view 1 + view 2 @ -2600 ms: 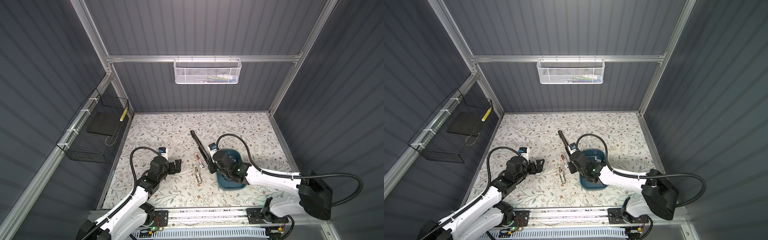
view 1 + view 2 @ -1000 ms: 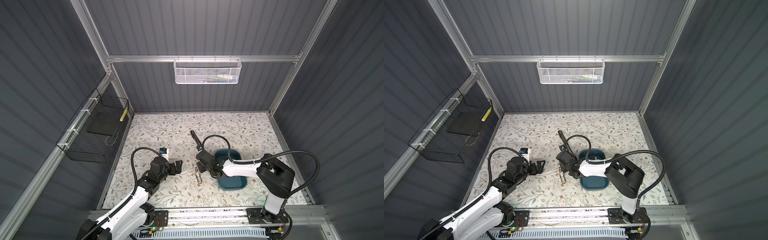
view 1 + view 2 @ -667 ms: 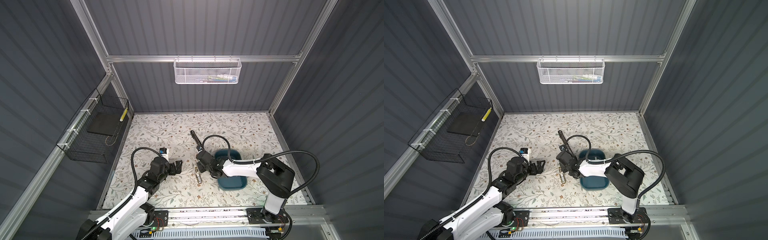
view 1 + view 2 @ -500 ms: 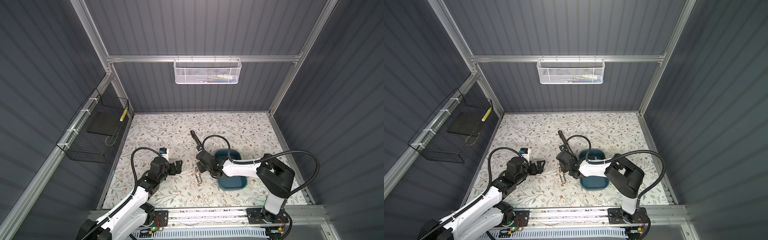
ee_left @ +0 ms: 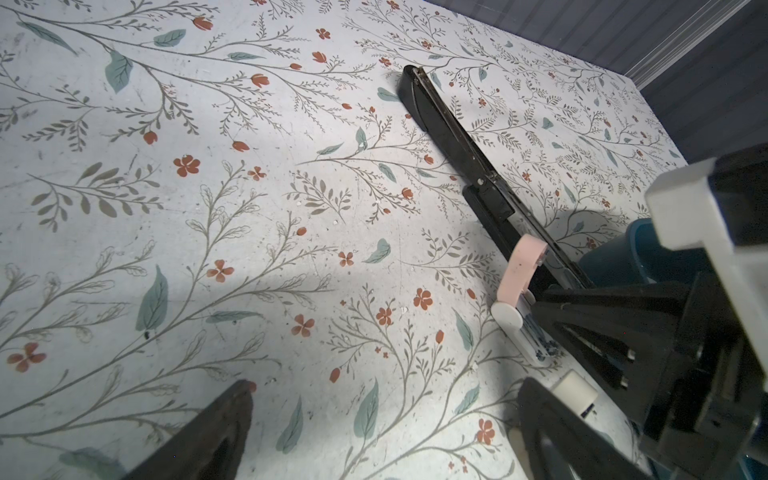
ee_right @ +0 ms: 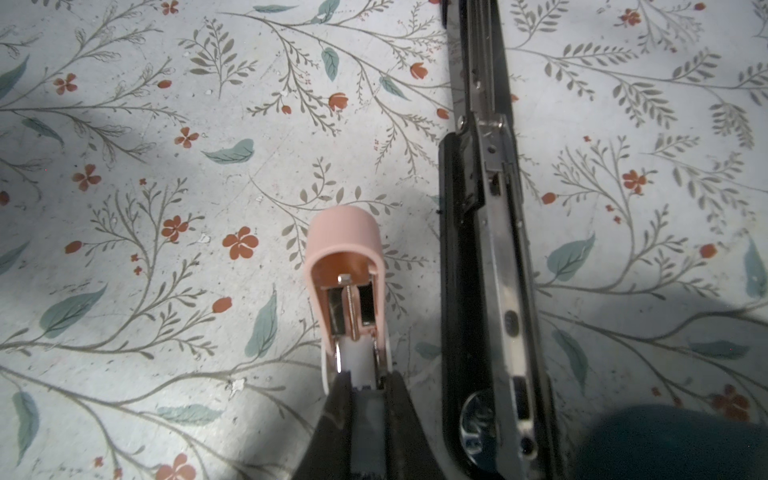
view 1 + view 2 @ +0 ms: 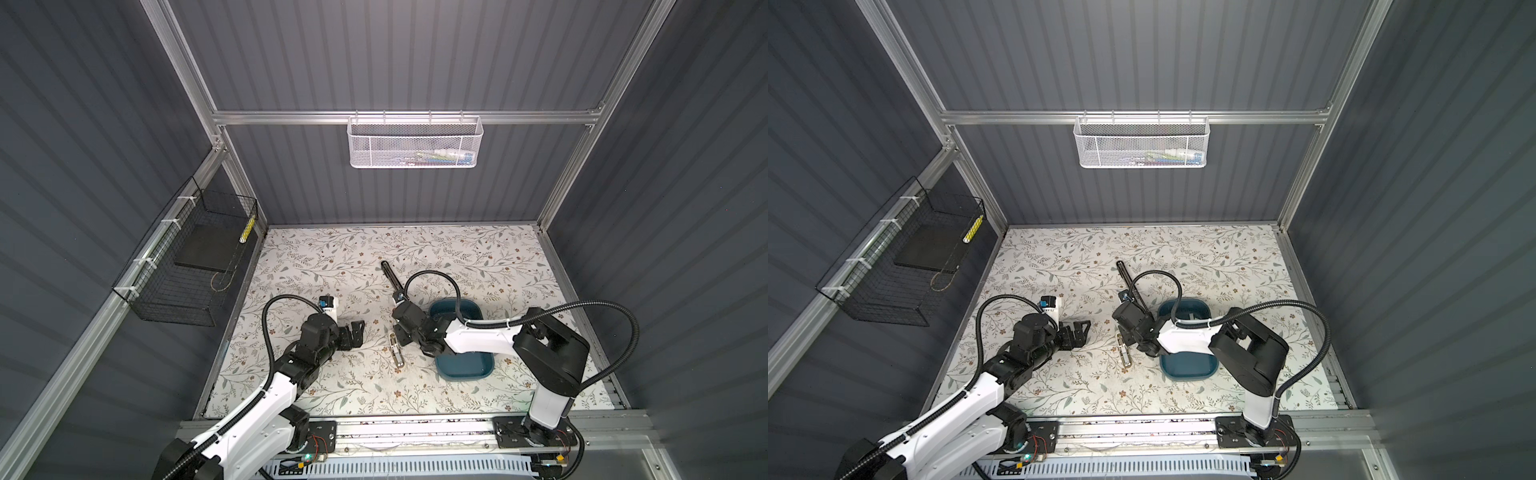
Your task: Load the staples into the stapler
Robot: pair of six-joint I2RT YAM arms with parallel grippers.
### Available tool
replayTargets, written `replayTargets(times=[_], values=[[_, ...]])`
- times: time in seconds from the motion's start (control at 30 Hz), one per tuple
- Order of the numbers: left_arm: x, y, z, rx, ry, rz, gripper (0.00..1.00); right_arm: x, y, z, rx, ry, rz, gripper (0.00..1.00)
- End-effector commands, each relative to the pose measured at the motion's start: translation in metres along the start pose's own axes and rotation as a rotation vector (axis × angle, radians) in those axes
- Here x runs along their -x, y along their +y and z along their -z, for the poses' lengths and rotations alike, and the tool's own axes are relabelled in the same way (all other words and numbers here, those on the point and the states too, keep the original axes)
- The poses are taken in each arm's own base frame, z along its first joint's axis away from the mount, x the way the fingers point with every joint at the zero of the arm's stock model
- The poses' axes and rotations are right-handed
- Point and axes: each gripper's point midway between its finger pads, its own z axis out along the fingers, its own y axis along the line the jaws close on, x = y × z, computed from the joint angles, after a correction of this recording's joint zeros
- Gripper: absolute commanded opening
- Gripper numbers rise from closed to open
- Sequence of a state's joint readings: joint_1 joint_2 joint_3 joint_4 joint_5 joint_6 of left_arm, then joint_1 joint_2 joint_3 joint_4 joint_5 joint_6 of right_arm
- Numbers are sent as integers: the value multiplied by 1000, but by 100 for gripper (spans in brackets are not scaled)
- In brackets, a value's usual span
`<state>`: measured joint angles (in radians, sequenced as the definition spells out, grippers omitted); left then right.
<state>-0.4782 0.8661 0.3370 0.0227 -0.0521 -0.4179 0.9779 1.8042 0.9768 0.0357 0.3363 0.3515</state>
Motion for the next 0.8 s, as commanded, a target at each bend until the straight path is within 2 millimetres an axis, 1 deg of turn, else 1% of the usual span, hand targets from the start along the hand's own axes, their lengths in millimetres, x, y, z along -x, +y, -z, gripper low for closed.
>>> replayTargets(times=[0.0,0.77], values=[[-2,-1,-1,-8,2,-16,100,0,1,-2,0,11,-2,8],[-1,-2,0,-9,-2,-13,100,-5,2,-7,2,30,-5,7]])
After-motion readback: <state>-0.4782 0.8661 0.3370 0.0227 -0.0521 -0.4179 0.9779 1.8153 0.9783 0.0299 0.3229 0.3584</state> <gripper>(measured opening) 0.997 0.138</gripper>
